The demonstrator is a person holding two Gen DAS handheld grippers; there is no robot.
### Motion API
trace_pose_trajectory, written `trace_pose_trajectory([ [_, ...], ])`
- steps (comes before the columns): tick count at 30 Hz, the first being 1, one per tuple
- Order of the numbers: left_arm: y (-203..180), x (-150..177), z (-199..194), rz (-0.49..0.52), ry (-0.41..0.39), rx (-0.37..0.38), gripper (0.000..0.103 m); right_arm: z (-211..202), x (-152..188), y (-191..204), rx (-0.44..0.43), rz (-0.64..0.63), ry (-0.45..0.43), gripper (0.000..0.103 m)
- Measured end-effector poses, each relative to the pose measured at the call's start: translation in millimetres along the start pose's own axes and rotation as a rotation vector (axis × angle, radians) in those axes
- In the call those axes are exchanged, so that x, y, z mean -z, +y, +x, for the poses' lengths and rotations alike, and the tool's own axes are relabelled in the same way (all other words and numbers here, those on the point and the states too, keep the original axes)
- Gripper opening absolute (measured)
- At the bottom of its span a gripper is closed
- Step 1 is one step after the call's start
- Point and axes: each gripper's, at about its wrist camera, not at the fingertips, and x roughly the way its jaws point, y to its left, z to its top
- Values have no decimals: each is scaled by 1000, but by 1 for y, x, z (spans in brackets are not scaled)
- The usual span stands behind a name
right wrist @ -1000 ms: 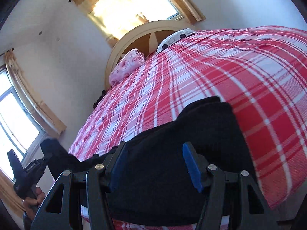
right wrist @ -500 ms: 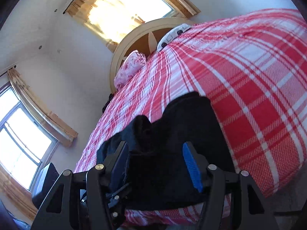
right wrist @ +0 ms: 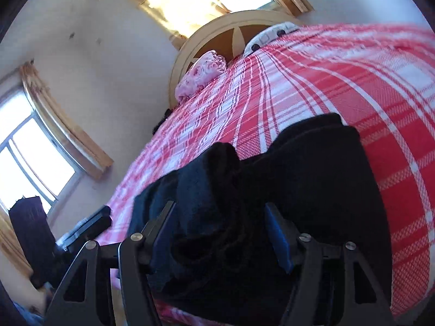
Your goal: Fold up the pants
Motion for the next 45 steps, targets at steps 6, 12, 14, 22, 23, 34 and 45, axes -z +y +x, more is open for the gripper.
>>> trace_pose_trajectory([
  [6,30,9,4,-162,34,-14,71,11,12,25,76,-159,61,30],
  [12,24,-3,1,-135,-6,-25,71,-13,4,39,28,-174,33,23],
  [14,23,-6,0,-120,-13,-25,71,-30,-3,44,26,-185,-9,23],
  [22,-2,-2,17,-75,46,0,71,-63,3,-26,201,-96,-37,24],
  [23,-5,0,21,-68,61,-1,71,-57,9,-35,212,-93,-21,25],
  [34,-11,-10,15,1,35,-72,71,-110,-16,-43,249,-3,-225,45],
  [45,-41,-16,89,-8,196,10,72,-15,-38,-10,262,-209,-54,45],
])
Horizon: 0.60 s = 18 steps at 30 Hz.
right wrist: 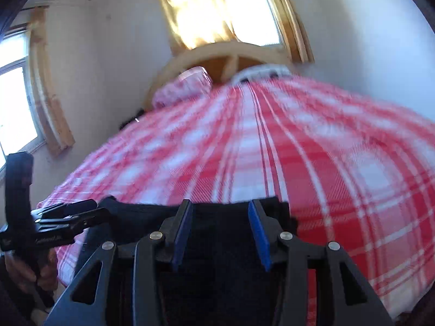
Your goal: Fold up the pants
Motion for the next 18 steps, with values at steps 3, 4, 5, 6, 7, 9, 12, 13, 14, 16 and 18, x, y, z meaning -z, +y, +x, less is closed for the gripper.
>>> trace_pose_trajectory([
  [3,25,-1,6,-82,31,88,77,7,7,-12,-39,63,-40,45],
  [4,33,-3,3,-110,27,100,77,6,8,-14,-50,74,-43,45],
  [5,43,-5,-3,-139,8,69,78,5,10,-15,-54,74,-47,45],
  [6,53,-7,-9,-159,-10,9,80,4,9,-14,-56,68,-49,45],
  [7,61,-7,-14,-170,-23,-20,80,3,9,-13,-54,58,-51,45],
  [9,89,-5,-26,-235,-37,-16,80,2,11,-12,-52,41,-57,45],
  [12,115,7,-30,-347,-9,64,78,1,12,-13,-57,52,-66,45],
  [13,118,11,-29,-373,1,102,78,0,13,-14,-62,60,-69,45],
  [14,120,17,-26,-399,12,151,78,-1,14,-15,-71,74,-71,45],
  [16,118,22,-16,-429,40,216,68,-1,14,-19,-89,99,-74,45],
  [18,107,23,-1,-433,93,282,50,-1,14,-23,-109,122,-73,45],
])
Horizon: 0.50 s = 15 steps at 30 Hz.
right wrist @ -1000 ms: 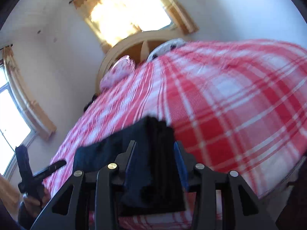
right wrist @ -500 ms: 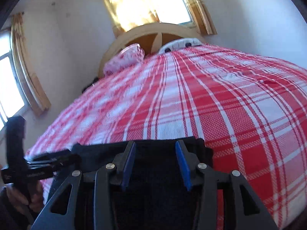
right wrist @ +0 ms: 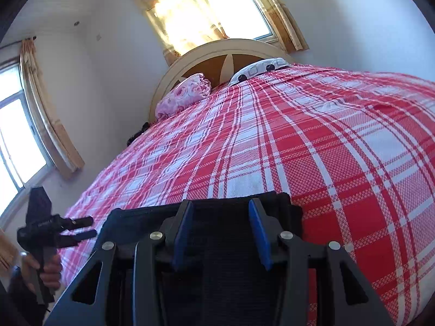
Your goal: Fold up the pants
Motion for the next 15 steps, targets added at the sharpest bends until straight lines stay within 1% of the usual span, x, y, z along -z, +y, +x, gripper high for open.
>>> trace_pose_trajectory([
  [2,-7,4,17,-16,45,41,41,0,-1,-2,-12,10,4,45],
  [4,-9,3,20,-29,28,44,37,0,-1,-2,-12,11,4,45],
  [6,-6,-2,21,-64,22,76,24,-1,0,-1,-8,8,1,45],
  [8,1,-10,20,-127,24,133,20,-1,1,0,-3,1,-4,45],
  [10,4,-16,19,-160,11,152,20,-1,2,0,0,-6,-9,45],
  [12,6,-25,9,-145,-44,115,19,-1,3,0,-2,-8,-9,45],
  [14,2,-33,-12,-94,-168,-25,16,-2,3,1,-4,-9,-11,45],
  [15,1,-37,-20,-65,-205,-88,17,-3,4,1,-5,-12,-15,45],
])
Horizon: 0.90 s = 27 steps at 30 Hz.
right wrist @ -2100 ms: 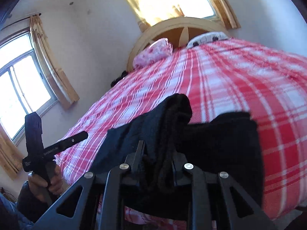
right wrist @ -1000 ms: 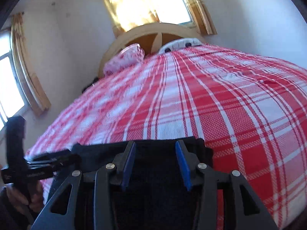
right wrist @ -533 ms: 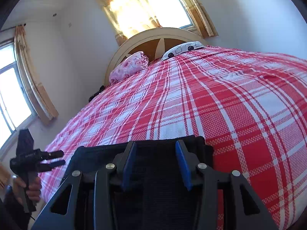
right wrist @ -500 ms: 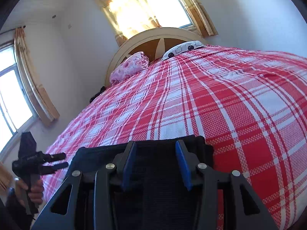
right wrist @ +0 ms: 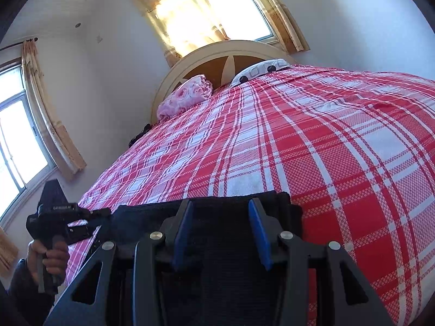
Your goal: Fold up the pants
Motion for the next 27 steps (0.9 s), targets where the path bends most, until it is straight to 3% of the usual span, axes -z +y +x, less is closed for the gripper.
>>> trace_pose_trajectory([
  [2,0,-7,-6,32,-1,-75,17,-1,2,2,3,-20,-9,45],
  [5,-9,3,-4,96,32,-94,17,-2,2,8,22,-63,-7,46],
  [7,-24,17,-7,202,35,-104,22,-11,-3,11,21,-57,-11,46],
  [9,-42,38,-6,309,50,-114,56,-29,-8,5,16,4,-48,50],
  [11,-52,49,-6,367,53,-99,70,-46,-10,-7,50,60,-68,65],
  [13,-64,58,-1,425,49,-101,70,-62,-9,-24,97,121,-85,75],
  [16,-66,66,10,438,90,-121,70,-74,1,-51,86,227,-60,75],
  [20,-56,75,15,379,115,-134,76,-60,28,-60,-43,334,48,75],
  [22,-51,80,15,345,126,-139,81,-51,45,-53,-74,348,88,76],
  [23,-49,82,14,333,129,-136,81,-55,52,-44,-44,306,42,76],
  [27,-55,91,11,359,132,-150,82,-56,59,-28,-12,291,69,76],
])
